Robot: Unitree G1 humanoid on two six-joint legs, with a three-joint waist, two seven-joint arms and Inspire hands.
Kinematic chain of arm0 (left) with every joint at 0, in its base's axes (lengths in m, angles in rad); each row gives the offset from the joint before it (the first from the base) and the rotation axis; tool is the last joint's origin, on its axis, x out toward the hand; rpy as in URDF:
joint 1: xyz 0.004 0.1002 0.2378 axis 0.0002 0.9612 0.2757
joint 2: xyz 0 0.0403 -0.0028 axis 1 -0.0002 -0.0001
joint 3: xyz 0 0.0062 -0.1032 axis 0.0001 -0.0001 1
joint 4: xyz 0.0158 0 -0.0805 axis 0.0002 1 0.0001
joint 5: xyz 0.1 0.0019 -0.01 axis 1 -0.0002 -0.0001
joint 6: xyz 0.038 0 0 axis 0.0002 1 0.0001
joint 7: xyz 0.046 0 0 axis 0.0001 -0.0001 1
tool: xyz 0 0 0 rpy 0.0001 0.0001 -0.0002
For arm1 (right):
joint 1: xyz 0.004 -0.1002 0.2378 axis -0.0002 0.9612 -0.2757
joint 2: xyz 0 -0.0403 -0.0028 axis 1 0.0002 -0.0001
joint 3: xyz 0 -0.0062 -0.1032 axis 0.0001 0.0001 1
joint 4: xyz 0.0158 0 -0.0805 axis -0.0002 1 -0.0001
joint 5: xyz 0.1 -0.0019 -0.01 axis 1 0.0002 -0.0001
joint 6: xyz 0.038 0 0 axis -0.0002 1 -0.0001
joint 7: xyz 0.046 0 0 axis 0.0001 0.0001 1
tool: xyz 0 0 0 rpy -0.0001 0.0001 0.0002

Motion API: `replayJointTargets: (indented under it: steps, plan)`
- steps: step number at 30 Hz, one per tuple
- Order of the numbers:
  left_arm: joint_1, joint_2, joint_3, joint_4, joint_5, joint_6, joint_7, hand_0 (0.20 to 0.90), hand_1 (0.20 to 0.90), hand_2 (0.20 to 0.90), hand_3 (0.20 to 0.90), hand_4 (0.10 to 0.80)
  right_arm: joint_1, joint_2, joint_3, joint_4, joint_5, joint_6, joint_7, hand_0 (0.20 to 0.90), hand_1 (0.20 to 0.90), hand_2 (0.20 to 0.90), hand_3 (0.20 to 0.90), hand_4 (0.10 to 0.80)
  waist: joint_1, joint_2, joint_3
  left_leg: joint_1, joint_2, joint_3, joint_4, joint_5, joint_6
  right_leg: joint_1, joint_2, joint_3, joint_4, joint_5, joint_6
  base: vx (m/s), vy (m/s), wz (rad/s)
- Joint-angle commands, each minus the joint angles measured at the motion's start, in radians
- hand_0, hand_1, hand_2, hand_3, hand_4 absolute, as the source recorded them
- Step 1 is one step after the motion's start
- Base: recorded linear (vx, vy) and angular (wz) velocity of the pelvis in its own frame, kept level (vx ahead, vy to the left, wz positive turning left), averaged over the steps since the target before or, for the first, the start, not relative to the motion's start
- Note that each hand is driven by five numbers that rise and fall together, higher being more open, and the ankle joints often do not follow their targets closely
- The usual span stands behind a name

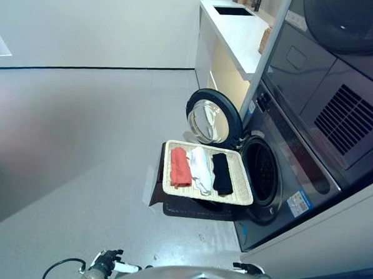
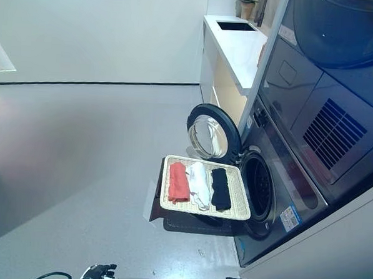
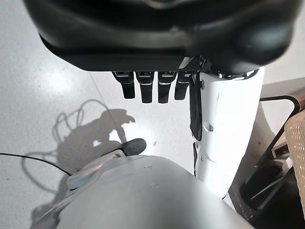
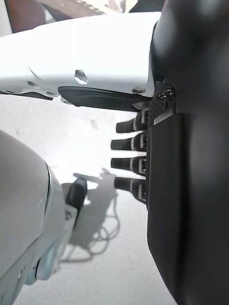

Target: Pick up the clothes and place them into the washing machine

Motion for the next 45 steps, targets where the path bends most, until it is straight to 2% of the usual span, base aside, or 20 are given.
replayJointTargets:
  steps: [1, 17, 39, 45]
  plan:
    - [-0.091, -0.006, 0.008, 0.041, -0.01, -0.033, -0.01, 0.9, 0.9, 0.9, 0.9, 0.8, -0.051, -0.023, 0.024, -0.026, -0.018, -0.036, -0.004, 0.9, 0.9, 0.9, 0.9, 0.8, 0.026, -0.006, 0.03, 0.07, -0.031, 0.001, -0.002, -0.068, -0.033, -0.05, 0.024, -0.009, -0.002, 0.081, 0.018, 0.0, 0.0, 0.0]
    - [-0.085, -0.019, 0.026, 0.056, -0.057, -0.019, -0.041, 0.9, 0.9, 0.9, 0.9, 0.8, -0.041, -0.008, 0.04, -0.033, -0.016, -0.023, 0.013, 0.9, 0.9, 0.9, 0.9, 0.8, 0.028, -0.007, 0.019, 0.074, -0.029, -0.001, -0.002, -0.07, -0.034, -0.045, 0.027, -0.008, -0.002, 0.078, 0.016, 0.0, 0.0, 0.0]
    - [-0.084, -0.028, 0.022, 0.09, -0.027, -0.002, -0.044, 0.9, 0.9, 0.9, 0.9, 0.8, -0.05, -0.004, 0.06, -0.012, -0.063, -0.013, 0.013, 0.9, 0.9, 0.9, 0.9, 0.8, 0.028, -0.009, 0.016, 0.085, -0.03, -0.002, -0.002, -0.077, -0.032, -0.035, 0.026, -0.007, -0.002, 0.074, 0.016, 0.0, 0.0, 0.0]
    - [-0.09, -0.024, 0.05, 0.107, -0.049, 0.013, -0.025, 0.9, 0.9, 0.9, 0.9, 0.8, -0.06, -0.014, 0.05, -0.006, -0.073, -0.002, 0.009, 0.9, 0.9, 0.9, 0.9, 0.8, 0.031, -0.005, 0.032, 0.084, -0.043, 0.007, -0.002, -0.076, -0.009, -0.044, 0.012, 0.008, 0.008, 0.084, 0.022, -0.004, 0.035, -0.01]
